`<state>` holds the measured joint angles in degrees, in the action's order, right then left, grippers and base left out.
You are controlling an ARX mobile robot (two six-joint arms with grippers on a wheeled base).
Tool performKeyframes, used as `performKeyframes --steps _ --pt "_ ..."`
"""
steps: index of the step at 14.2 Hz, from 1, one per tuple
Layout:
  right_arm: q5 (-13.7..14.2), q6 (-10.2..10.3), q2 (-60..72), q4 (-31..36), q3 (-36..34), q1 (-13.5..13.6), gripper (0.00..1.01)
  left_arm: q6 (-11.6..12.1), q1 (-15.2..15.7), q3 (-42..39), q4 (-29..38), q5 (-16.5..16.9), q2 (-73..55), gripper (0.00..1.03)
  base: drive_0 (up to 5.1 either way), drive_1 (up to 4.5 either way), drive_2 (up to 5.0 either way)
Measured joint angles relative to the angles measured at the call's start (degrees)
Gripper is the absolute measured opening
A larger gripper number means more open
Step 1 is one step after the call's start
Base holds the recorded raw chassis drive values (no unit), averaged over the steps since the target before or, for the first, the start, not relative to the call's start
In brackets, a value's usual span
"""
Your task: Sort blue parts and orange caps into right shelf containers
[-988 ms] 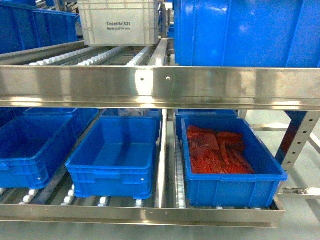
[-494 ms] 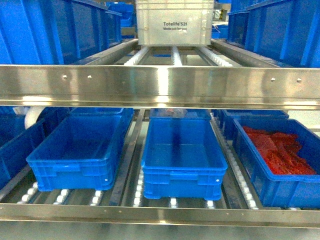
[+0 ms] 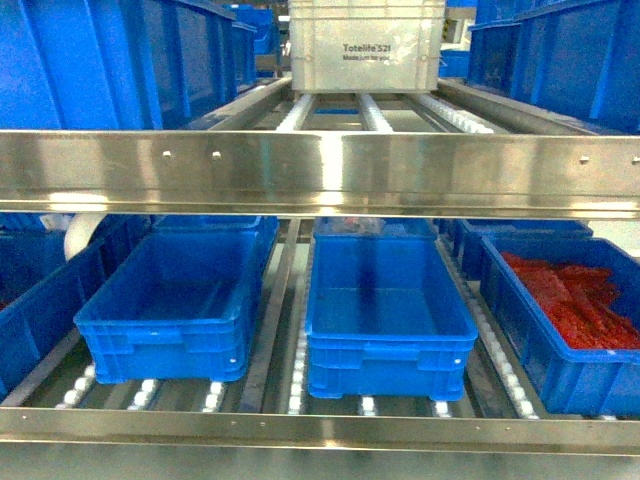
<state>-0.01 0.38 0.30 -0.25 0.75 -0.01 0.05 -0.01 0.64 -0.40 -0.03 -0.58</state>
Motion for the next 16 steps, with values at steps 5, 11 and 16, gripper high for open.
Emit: performKeyframes --steps 5,11,16 --pt "0.0 0.0 0.0 -0.1 0.0 0.0 0.45 0.0 0.0 0.0 0.0 0.0 0.0 0.41 -4.9 2.57 2.6" --pt "-0.2 0.0 0.0 -0.1 0.0 0.0 0.45 0.0 0.0 0.0 -0.1 -0.4 0.0 0.41 -3.3 1.71 1.7" --pt "-0.2 0.0 0.0 -0.1 0.0 0.0 0.45 0.0 0.0 0.0 0.0 -0.1 0.0 0.41 0.0 0.00 0.0"
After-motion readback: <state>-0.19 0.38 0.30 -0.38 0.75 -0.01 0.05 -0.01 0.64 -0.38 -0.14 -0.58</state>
